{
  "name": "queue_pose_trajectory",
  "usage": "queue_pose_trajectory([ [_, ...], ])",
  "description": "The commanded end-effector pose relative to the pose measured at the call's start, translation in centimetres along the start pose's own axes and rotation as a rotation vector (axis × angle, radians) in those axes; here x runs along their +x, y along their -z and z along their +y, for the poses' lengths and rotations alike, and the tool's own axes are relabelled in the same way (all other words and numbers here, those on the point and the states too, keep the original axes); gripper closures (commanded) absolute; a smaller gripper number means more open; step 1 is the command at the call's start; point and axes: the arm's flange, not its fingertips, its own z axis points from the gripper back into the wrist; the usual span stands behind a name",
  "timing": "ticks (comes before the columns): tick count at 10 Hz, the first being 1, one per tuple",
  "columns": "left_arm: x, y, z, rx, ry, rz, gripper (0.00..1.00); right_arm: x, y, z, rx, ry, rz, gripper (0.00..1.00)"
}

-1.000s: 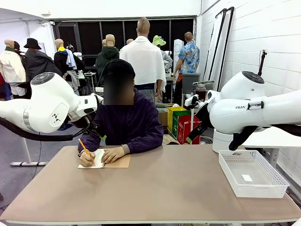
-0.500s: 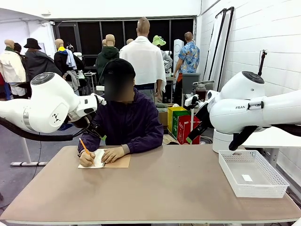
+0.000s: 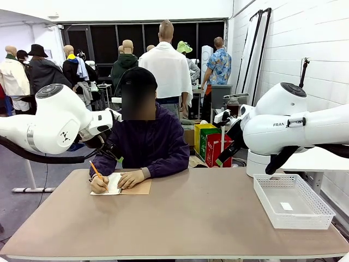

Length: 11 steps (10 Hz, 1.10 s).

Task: Sort the paper based on its condition.
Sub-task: If a person hands you a paper, place it in the Organizing basket , and if it's crumpled, put it in the Trash can.

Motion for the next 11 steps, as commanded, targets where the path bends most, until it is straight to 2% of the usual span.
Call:
queue_pose_trajectory([
  [1,-0.04,0.12,0.12,-0.006,-0.005,0.006,0.0,0.0,0.01,0.01,0.001,0.003,0.0,0.0],
  [11,-0.04,0.12,0.12,-0.006,-0.005,0.006,0.0,0.0,0.01,0.01,0.001,0.003,0.0,0.0],
])
